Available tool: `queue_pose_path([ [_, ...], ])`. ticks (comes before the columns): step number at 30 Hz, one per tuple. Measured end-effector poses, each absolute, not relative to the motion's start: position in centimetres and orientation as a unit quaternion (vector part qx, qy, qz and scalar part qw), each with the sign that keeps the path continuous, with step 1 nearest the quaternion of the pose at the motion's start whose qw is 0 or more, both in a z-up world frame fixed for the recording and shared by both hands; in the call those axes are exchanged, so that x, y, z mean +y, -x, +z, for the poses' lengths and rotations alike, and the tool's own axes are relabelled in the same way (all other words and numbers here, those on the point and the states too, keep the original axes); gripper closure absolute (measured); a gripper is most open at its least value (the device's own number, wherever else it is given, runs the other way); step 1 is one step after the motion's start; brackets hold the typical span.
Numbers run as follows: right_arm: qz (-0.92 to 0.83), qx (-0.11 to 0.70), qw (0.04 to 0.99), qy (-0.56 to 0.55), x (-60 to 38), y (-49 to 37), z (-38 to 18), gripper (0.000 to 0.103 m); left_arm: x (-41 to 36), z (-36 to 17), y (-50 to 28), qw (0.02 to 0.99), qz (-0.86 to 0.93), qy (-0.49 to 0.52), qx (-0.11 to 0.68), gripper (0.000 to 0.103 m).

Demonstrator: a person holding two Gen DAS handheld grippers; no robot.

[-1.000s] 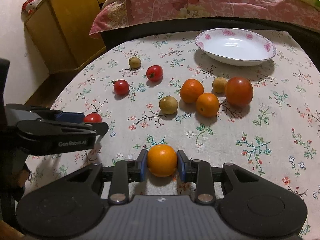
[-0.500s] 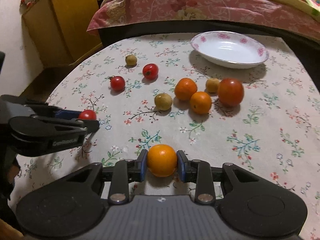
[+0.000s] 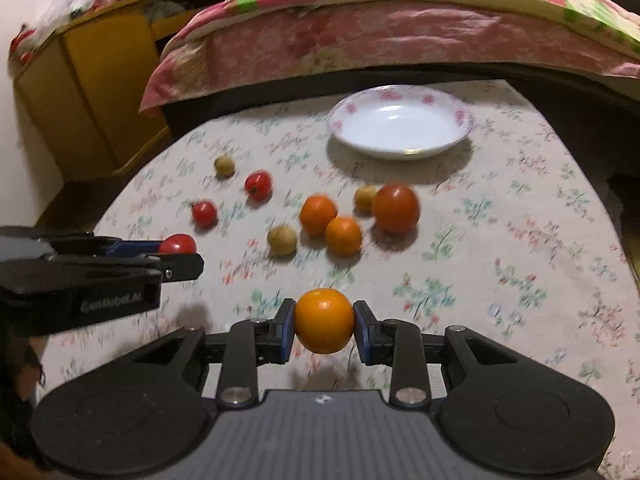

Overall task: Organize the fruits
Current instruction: 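Carry both fruits to the white plate and open both grippers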

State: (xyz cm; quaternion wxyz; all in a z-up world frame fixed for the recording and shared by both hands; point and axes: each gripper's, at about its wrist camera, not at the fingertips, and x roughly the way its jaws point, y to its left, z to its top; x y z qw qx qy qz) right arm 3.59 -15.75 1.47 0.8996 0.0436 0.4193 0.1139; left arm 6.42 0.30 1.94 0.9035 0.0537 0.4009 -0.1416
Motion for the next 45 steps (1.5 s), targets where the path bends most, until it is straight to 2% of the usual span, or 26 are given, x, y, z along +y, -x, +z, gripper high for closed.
queue_pose_path([
  [10,0.099,0.380,0.919,-0.040,-18.4,-9.7,4.1,0.078,-3.7,3.2,-12.4,0.901,-0.180,-0.059,0.390,0.067],
  [25,0.096,0.375,0.921,-0.041,-20.2,-19.8,2.8,0.078,-7.1,2.6,-21.4,0.903,-0.174,-0.079,0.386,0.068],
  [45,0.094,0.404,0.908,-0.050,-21.8,-23.6,-0.5,0.077,-9.1,-0.5,-24.5,0.893,-0.162,-0.104,0.406,0.066],
])
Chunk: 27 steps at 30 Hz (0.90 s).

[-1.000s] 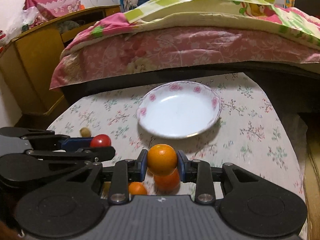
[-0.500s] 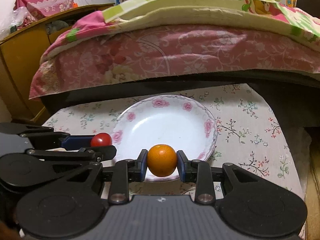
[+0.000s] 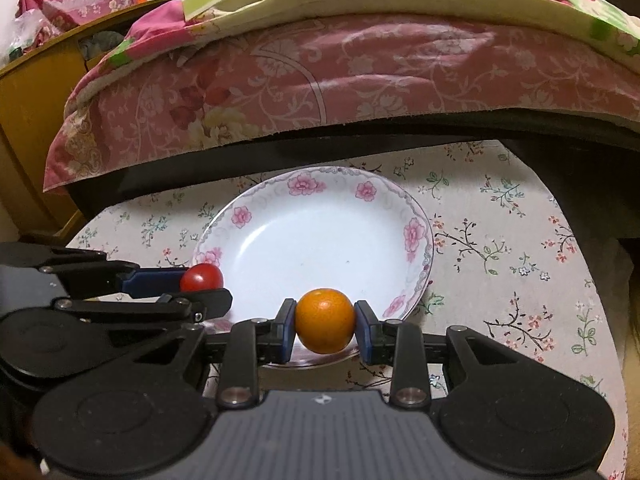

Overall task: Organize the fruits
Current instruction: 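Carry both fruits to the white plate and open both grippers, then withdraw both grippers from the plate back over the remaining fruits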

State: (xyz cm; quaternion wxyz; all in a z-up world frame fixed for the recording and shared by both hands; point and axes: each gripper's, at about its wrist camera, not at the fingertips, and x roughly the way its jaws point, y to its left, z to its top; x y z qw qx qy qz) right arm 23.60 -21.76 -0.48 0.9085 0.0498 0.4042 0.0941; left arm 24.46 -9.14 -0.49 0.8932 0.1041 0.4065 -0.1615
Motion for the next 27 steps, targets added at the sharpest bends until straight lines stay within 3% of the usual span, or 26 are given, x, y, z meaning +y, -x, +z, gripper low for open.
queue_pose_path([
  [27,0.093,0.372,0.922,-0.043,-20.4,-20.1,3.1,0.071,-6.9,2.8,-19.8,0.902,-0.161,-0.096,0.389,0.058],
])
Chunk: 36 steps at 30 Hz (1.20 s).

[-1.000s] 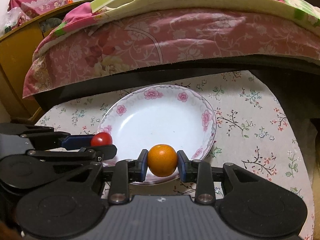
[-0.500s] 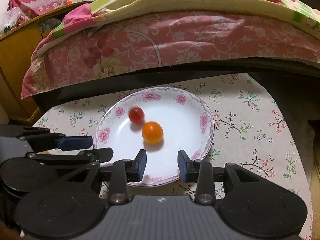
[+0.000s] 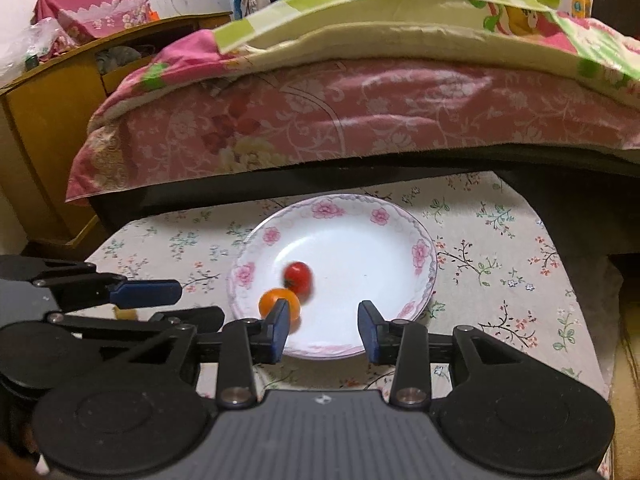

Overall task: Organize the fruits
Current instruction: 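Withdraw both grippers from the plate back over the remaining fruits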

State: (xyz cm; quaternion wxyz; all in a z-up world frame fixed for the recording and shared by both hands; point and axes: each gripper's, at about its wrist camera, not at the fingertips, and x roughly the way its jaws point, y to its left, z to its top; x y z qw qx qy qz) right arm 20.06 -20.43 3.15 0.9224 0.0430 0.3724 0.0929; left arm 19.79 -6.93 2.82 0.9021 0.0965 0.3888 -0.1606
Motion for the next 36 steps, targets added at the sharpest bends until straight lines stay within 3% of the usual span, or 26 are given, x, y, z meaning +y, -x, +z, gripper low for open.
queue_pose_path([
  [16,0.090,0.352,0.931,-0.018,-17.5,-14.2,5.7,0.068,-4.0,3.7,-14.3,0.895,-0.179,-0.104,0.395,0.050],
  [24,0.086,0.394,0.915,-0.016,-17.2,-12.1,4.8,0.068,-2.5,3.5,-13.4,0.890,-0.163,-0.079,0.418,0.031],
  [36,0.082,0.431,0.899,-0.011,-17.0,-13.3,2.2,0.068,-2.3,0.8,-13.9,0.876,-0.131,-0.114,0.449,0.022],
])
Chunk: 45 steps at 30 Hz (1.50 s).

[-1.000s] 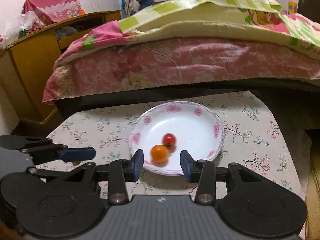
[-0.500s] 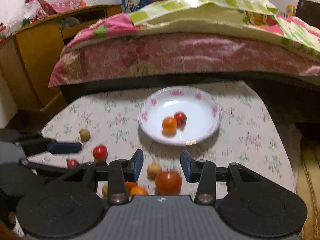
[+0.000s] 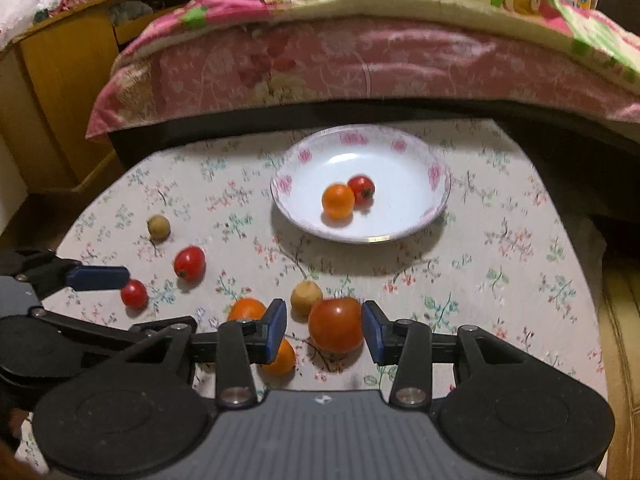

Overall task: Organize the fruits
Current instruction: 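Withdraw both grippers from the plate back over the remaining fruits, then grasp the yellow-brown fruit with the left gripper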

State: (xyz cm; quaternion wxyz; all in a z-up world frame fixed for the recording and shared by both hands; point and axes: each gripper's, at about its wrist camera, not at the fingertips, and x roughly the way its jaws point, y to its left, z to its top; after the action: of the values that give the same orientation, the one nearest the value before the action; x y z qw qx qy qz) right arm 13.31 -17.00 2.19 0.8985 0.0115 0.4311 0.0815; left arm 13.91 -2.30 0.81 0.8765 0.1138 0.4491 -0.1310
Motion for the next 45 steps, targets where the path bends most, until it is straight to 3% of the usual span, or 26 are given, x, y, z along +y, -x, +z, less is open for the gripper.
queue_pose_path([
  [15,0.085,0.459,0.884,-0.011,-17.2,-14.1,0.2,0.068,-3.1,-1.1,-13.9,0.868,-0.118,-0.158,0.456,0.013],
  [29,0.085,0.465,0.881,-0.016,-17.6,-14.3,-0.4,0.068,-2.9,-0.9,-13.5,0.870,-0.135,-0.155,0.448,0.013],
  [40,0.094,0.468,0.879,-0.015,-17.4,-14.1,-0.8,0.068,-4.1,-2.2,-13.2,0.859,-0.170,-0.170,0.453,0.028],
  [42,0.094,0.468,0.879,-0.015,-17.5,-14.1,-0.8,0.068,-4.2,-2.6,-13.4,0.856,-0.174,-0.166,0.458,0.037],
  [45,0.095,0.468,0.878,-0.017,-17.5,-14.1,-0.8,0.068,-4.2,-2.7,-13.4,0.855,-0.176,-0.162,0.461,0.038],
])
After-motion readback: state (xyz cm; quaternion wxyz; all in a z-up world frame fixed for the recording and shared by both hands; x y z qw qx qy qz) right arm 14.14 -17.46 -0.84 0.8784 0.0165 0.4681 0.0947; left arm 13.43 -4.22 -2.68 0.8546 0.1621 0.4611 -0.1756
